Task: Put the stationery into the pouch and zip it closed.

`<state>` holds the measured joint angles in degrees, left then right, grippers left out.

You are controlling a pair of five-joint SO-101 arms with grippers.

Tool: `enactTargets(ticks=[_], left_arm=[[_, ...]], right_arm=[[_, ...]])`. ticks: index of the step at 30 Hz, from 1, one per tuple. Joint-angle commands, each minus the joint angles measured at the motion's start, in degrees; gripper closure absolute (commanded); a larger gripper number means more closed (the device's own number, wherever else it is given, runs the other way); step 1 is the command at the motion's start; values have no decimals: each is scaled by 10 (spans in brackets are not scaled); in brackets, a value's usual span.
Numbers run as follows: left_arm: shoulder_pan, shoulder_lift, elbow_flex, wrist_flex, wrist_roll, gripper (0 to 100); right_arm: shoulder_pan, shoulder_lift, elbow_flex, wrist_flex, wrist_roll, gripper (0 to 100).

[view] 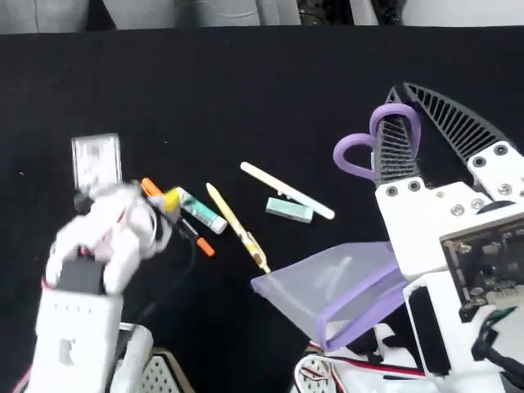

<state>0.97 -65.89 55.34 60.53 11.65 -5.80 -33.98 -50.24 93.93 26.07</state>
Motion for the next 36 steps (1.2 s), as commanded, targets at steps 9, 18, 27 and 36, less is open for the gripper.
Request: enactTargets(ticks=[9, 18, 27, 36], left_arm=[[-63, 600, -406, 142, 195, 792], [-87, 705, -459, 130, 202, 796], [-82, 749, -444, 40, 258, 798], [-82, 836, -451, 0, 256, 805]], right_arm=[[-9, 15, -11, 0, -8, 988], [-10, 34, -10, -1, -9, 988], [-10, 73, -11, -5, -10, 988], [-10, 73, -11, -5, -9, 988]])
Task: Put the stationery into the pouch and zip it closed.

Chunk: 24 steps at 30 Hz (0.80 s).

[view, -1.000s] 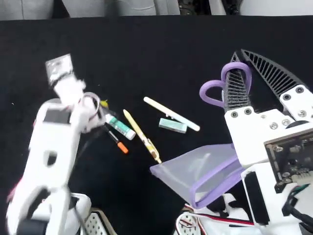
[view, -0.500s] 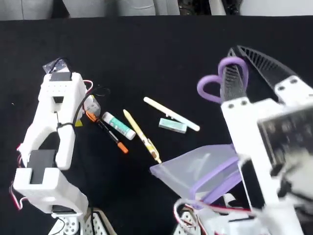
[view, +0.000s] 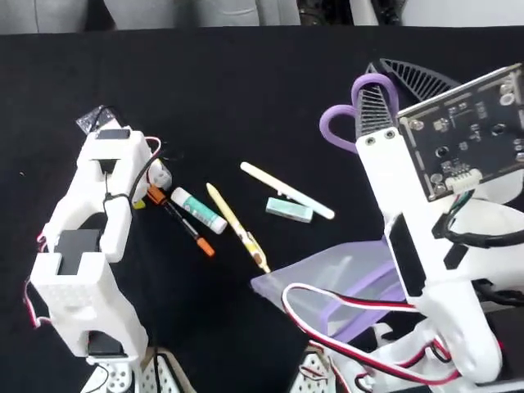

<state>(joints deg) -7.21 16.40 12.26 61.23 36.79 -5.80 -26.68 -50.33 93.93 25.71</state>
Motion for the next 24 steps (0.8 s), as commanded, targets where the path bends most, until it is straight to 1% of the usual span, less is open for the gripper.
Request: enactTargets(ticks=[1, 4, 5, 7, 10, 13, 16, 18, 21, 24], left_arm=[[-1, 15, -22, -7, 4, 828], [-6, 15, -26, -7, 4, 970], [-6, 15, -26, -7, 4, 977], [-6, 15, -26, -7, 4, 942], [-12, 14, -44, 5, 3, 972], [-21, -7, -105, 68, 3, 972], [-19, -51, -178, 118, 3, 971], [-13, -93, -226, 140, 4, 971], [14, -170, -281, 154, 5, 971], [38, -258, -304, 150, 5, 971]], right_arm=[[-10, 0, -10, -5, -5, 988], [-10, 0, -10, -5, -6, 988], [-10, 0, -10, -5, -7, 988], [-10, 3, -10, -7, -8, 988], [-10, 4, 0, -24, -15, 988], [-7, 3, 30, -67, -76, 988], [-7, 4, 91, -132, -140, 988], [-7, 2, 142, -186, -167, 988], [-7, 0, 218, -268, -186, 988], [-7, 0, 284, -338, -190, 988]])
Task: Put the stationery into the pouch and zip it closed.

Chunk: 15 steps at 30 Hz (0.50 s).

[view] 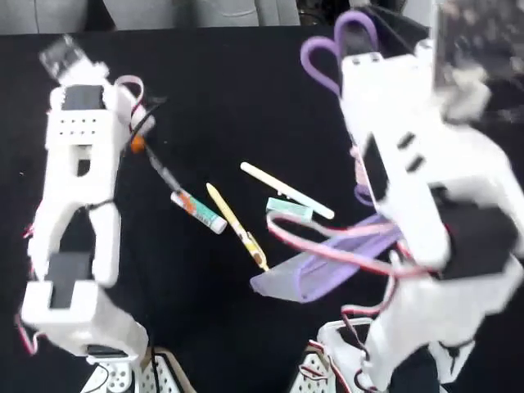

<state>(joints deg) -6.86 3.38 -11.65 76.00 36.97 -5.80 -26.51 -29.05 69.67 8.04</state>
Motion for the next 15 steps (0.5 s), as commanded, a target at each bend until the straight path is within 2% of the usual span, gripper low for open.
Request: enactTargets(ticks=[1, 5, 9, 15], left_arm=[[42, -156, -68, 2, 4, 971], [73, -273, -52, -22, 1, 971], [104, -384, 4, -54, 0, 971], [201, -586, 158, -162, 0, 971]], right_arm=[[-7, -2, 89, -114, -13, 988], [-7, -2, 136, -169, -13, 988], [-7, -2, 145, -177, -12, 988], [-7, 0, 146, -179, -10, 988]])
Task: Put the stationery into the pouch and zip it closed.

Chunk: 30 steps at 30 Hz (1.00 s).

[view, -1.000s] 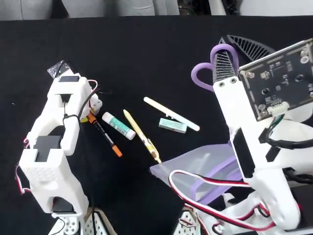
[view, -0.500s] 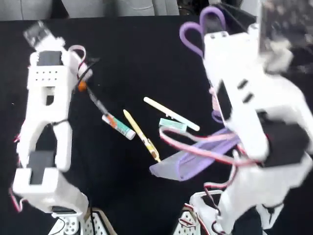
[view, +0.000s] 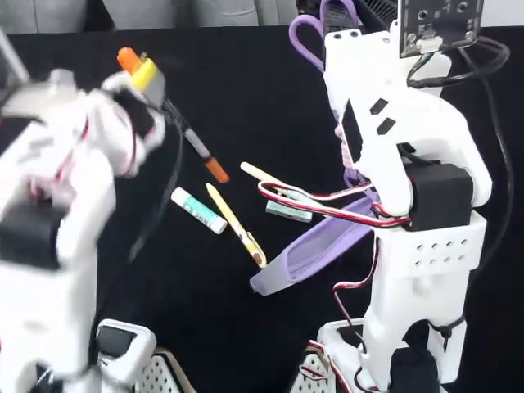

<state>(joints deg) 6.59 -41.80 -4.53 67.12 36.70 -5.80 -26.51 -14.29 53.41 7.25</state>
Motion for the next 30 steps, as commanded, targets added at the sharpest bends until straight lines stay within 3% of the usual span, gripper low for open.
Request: enactTargets(ticks=[1, 3, 8, 11, 19, 30], left_arm=[[94, -171, 124, -98, 3, 971], [147, -244, 208, -155, -7, 971], [269, -407, 430, -352, -120, 972], [316, -481, 526, -442, -135, 972], [338, -476, 543, -454, -135, 972], [332, -456, 476, -448, -140, 972]], right_arm=[[-7, 0, -1, -17, -2, 988], [-9, 1, -1, -17, -2, 988], [-9, 1, 0, -16, -2, 988], [-9, 1, 0, -16, -2, 988], [-9, 2, 0, -18, -1, 988], [-7, 2, 0, -18, -1, 988]])
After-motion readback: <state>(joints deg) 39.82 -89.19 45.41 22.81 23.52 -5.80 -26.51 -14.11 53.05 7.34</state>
